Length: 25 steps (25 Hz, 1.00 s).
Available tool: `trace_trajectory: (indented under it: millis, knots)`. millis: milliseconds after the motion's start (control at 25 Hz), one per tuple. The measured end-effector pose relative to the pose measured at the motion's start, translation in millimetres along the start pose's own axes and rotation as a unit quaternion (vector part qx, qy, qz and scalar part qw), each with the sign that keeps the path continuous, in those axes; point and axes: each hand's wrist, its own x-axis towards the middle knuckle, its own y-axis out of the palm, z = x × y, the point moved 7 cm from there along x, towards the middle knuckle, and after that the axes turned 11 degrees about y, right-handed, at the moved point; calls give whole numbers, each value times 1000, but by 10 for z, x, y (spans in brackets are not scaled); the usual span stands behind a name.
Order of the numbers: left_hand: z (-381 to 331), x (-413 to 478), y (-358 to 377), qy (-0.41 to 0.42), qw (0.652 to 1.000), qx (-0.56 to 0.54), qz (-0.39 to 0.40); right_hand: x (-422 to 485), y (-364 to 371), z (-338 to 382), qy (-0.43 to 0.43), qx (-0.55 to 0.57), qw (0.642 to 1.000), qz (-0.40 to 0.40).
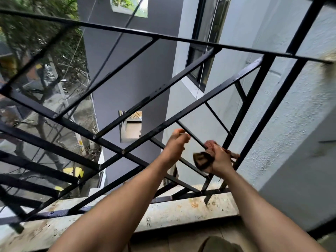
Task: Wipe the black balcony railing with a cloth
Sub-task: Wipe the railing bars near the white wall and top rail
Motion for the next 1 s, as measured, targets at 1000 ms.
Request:
trace_trajectory:
  millis: [1000]
  knots:
    - [-478,-63,-172,-39,984,172,-7,-632,-1020,1030,-88,553,824,-86]
